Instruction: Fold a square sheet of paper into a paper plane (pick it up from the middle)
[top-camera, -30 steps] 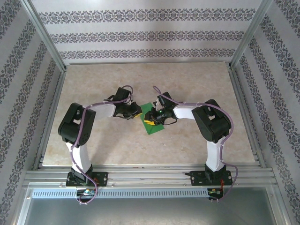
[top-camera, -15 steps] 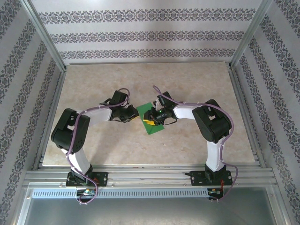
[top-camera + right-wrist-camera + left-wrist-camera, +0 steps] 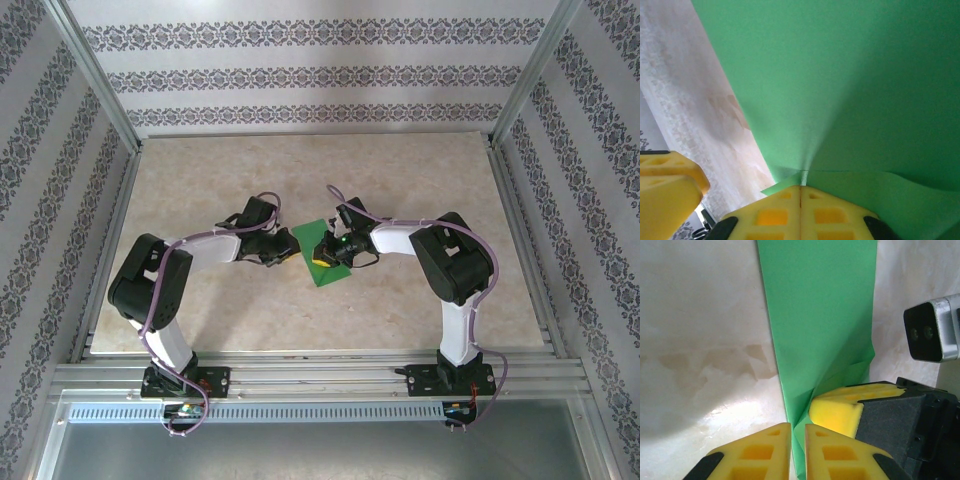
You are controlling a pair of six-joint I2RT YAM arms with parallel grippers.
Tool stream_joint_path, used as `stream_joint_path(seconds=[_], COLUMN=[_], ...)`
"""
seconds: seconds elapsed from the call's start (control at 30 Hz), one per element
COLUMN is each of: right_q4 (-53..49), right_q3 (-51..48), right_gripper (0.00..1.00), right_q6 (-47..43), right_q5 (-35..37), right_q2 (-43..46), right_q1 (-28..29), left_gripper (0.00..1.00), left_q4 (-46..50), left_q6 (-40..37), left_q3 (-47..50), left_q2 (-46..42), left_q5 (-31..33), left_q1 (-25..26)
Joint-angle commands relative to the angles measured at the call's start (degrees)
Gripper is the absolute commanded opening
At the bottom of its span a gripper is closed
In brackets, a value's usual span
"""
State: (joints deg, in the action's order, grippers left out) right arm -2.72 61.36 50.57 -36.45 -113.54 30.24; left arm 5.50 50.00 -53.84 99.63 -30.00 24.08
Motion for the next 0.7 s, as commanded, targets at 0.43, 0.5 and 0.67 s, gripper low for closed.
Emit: stream_joint_path(seconds=[0.43, 0.5, 0.67], right_q4=[-5.5, -5.4, -5.4], right_q3=[-1.5, -1.5, -1.4], right_gripper=[0.03, 0.03, 0.03], right_q6=[-0.9, -0.9, -0.9], right_q5=[3.7, 3.6, 3.6], right_q2=[-2.6, -2.6, -2.6], right_q1=[-0.1, 0.0, 0.0], left_gripper=[0.00, 0.00, 0.00], left_q4=[-3.2, -3.3, -3.5], left_q6=[1.8, 1.7, 1.8], left_q3=[-4.4, -4.6, -4.9], left_q2=[7.6, 7.8, 7.7], left_q5=[-1.9, -1.9, -2.0], left_q1=[3.5, 3.4, 3.5])
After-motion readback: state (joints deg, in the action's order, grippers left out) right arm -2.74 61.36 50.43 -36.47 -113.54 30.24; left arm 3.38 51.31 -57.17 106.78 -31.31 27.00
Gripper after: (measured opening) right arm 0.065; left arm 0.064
